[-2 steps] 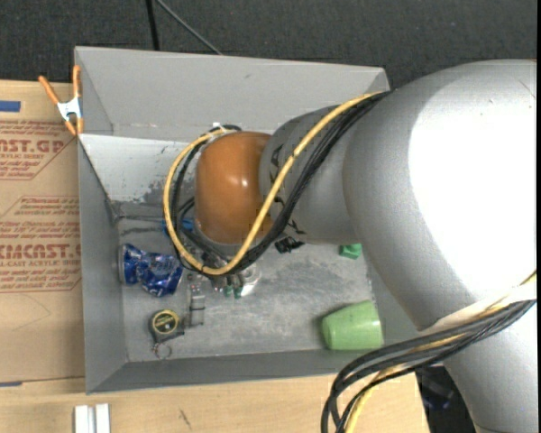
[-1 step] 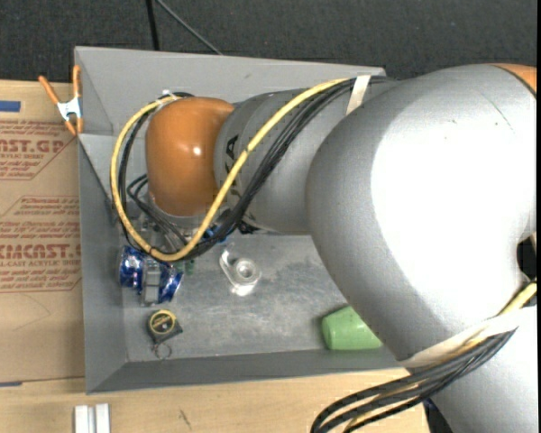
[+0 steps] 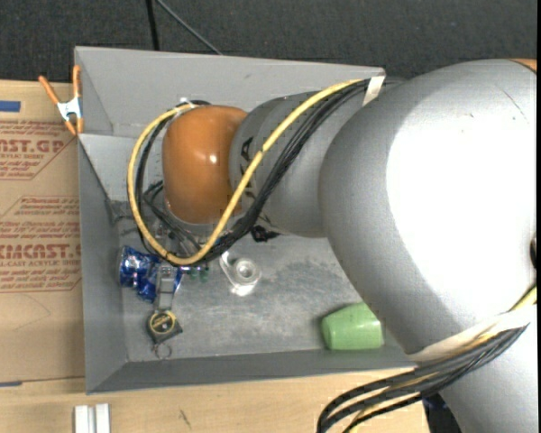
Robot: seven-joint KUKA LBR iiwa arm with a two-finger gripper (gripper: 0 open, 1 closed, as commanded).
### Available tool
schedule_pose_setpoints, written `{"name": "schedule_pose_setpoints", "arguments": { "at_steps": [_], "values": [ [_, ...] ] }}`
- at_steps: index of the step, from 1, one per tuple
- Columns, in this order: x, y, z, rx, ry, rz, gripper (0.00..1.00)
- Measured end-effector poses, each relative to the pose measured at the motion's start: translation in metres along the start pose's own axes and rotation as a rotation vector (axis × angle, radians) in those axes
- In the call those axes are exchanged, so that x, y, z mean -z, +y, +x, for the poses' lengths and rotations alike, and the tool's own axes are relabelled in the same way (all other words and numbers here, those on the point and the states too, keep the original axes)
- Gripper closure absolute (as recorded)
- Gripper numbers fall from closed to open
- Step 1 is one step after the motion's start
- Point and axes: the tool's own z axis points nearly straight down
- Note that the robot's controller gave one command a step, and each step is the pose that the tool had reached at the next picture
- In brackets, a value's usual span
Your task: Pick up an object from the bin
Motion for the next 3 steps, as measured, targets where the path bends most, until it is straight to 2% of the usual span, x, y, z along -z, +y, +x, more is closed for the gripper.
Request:
{"name": "schedule_pose_setpoints", "arguments": {
  "at_steps": [1,2,3],
  "values": [
    [-0.030,-0.018,0.007,-0.205,0.000,0.000,0.00],
    [-0.030,0.022,0.044,-0.179,0.000,-0.001,0.00],
    [-0.025,0.022,0.041,-0.183,-0.001,-0.004,1.00]
  ]
}}
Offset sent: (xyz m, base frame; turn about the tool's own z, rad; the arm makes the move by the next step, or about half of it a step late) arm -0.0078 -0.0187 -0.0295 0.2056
